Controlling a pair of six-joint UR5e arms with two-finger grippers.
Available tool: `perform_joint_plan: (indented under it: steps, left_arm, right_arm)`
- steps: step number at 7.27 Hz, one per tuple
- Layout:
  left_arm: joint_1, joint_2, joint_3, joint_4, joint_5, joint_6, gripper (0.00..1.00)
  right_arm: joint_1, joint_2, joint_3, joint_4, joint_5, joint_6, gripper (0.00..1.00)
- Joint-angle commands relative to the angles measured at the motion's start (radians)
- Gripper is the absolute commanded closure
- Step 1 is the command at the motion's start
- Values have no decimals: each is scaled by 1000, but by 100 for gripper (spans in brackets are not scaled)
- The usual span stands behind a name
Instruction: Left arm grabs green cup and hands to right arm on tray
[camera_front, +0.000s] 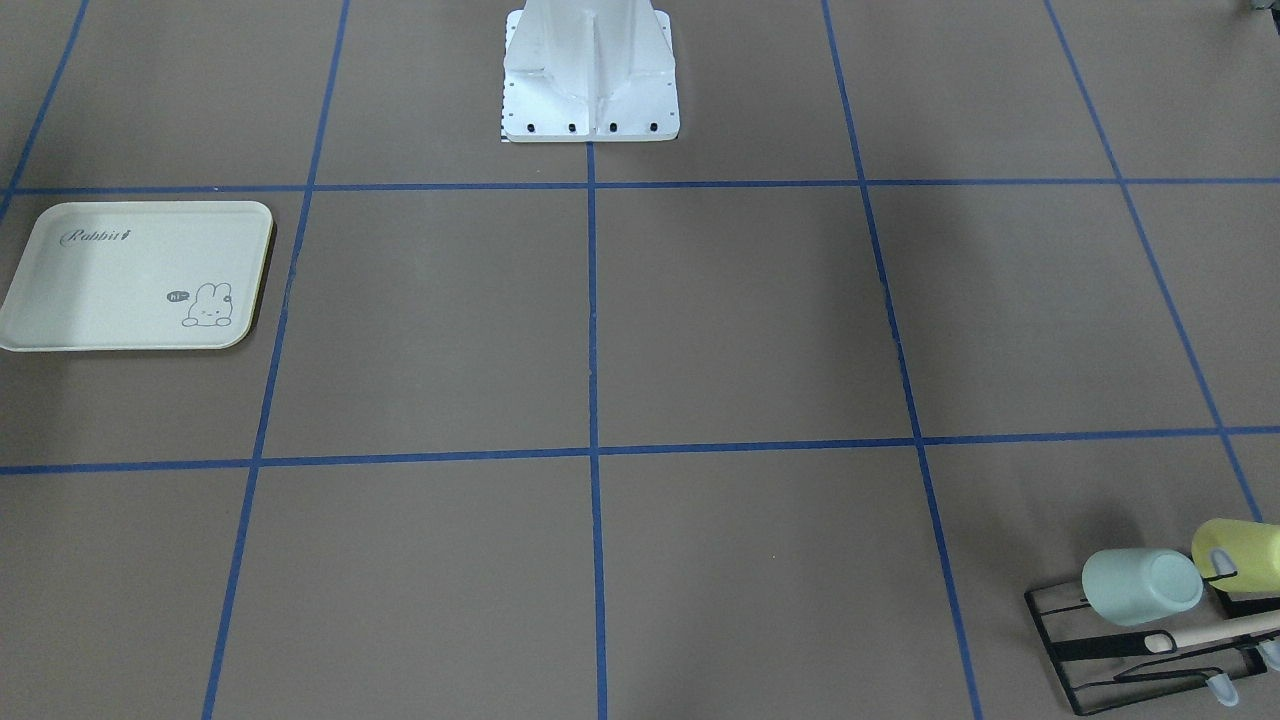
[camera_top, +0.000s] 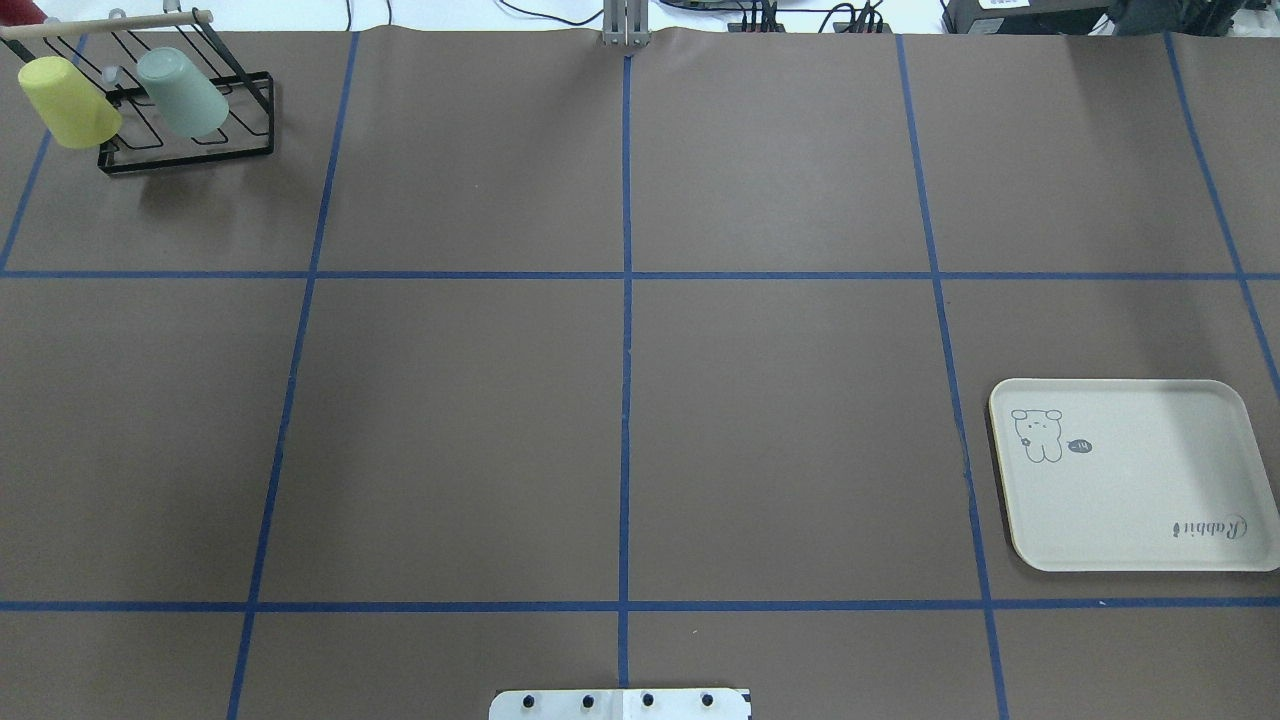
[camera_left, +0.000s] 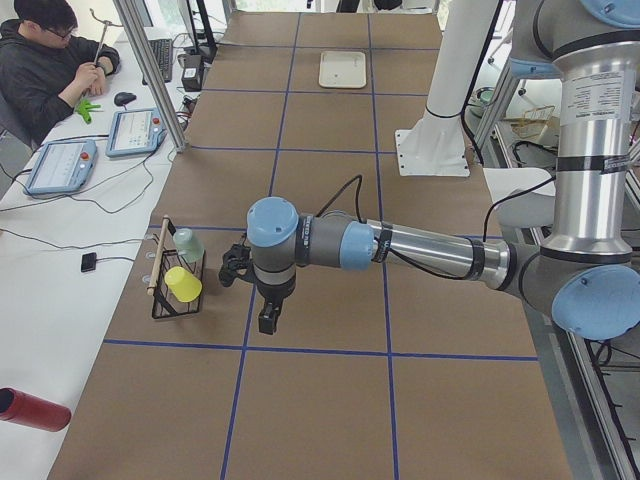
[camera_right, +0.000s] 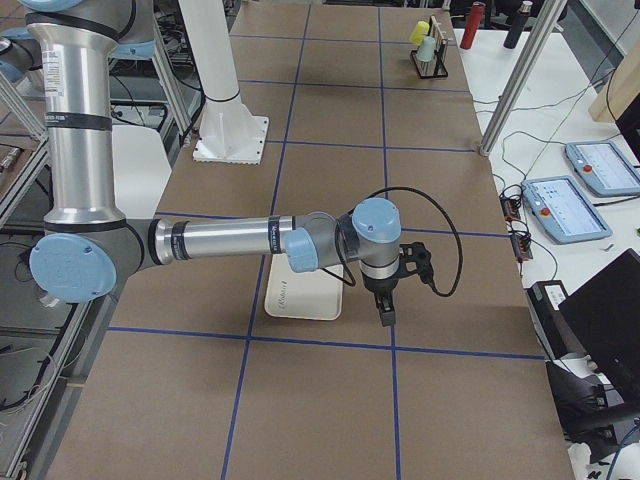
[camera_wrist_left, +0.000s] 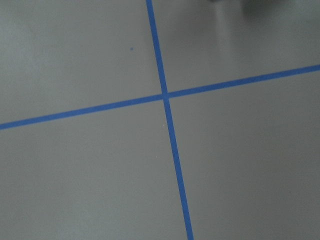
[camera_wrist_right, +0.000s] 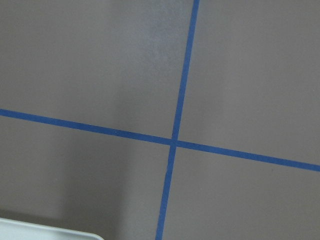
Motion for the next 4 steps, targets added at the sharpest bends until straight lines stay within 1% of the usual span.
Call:
perform_joint_plan:
  steps: [1,2,3,4]
  left_arm:
    - [16,-140,94,-23,29,-118,0]
    - [53,-192,164,-44,28,-127,0]
    - [80,-245,230,-93,29,-163,0]
    - [131,-269,249,-159,32,-279,0]
  right_arm:
    - [-9,19,-11,1,2,0,0]
    - [-9,30,-16,-2,8,2,0]
    - [-10,34,-22,-2,9,2,0]
    - [-12,35,-22,-2,11,2,0]
